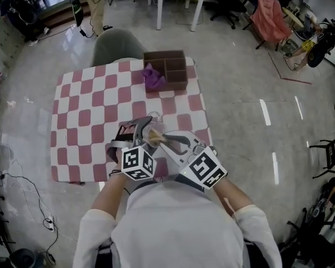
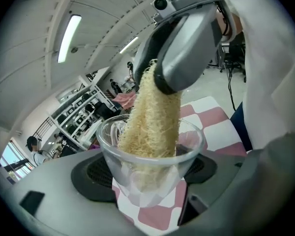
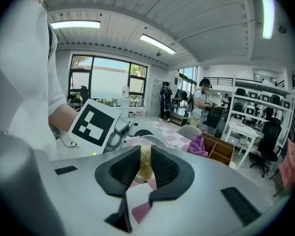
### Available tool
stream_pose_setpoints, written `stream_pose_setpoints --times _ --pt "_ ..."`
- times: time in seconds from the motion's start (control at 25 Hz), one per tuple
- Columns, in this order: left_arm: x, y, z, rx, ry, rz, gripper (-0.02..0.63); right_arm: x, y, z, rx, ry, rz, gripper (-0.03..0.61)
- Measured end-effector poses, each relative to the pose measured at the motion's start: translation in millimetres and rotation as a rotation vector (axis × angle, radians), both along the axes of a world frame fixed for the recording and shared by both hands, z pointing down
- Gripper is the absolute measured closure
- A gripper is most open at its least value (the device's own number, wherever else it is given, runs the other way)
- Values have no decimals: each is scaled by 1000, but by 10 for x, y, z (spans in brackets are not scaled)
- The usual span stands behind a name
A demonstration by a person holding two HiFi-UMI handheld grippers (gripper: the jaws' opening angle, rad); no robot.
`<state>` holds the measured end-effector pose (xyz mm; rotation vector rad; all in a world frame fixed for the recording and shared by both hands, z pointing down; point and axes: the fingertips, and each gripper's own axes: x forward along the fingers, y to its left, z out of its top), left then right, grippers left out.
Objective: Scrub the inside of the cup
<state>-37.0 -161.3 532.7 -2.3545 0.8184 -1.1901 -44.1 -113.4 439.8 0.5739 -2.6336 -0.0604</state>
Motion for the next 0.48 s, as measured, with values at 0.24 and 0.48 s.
stream_pose_setpoints --times 0.24,0.48 --pt "41 76 33 -5 -8 18 235 55 -136 -77 35 -6 50 502" --pt "34 43 19 -2 -6 10 235 156 -175 -20 17 18 86 502"
